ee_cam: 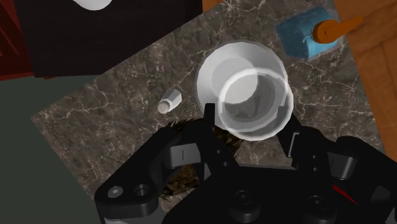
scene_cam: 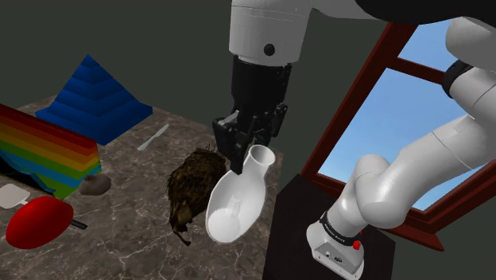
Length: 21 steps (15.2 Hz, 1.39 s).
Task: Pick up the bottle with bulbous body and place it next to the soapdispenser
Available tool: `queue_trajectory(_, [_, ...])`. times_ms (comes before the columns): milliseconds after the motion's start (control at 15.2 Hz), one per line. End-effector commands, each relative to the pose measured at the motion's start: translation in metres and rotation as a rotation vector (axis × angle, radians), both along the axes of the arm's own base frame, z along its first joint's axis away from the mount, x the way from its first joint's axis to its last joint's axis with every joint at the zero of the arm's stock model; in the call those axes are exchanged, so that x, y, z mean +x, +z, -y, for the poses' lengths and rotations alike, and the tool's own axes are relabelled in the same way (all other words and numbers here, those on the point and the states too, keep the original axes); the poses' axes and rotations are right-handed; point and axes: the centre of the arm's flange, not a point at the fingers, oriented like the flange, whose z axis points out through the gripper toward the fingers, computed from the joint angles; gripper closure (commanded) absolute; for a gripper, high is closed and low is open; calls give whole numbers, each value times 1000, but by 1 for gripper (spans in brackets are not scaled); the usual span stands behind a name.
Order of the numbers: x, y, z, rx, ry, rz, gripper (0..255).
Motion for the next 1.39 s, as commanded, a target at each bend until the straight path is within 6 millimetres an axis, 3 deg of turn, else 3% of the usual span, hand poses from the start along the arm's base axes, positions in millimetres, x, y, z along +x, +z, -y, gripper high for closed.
queue_trajectory(0, [0, -11, 0, 1, 0, 1, 255])
queue_trajectory(1320, [0, -116, 0, 1, 0, 1, 255])
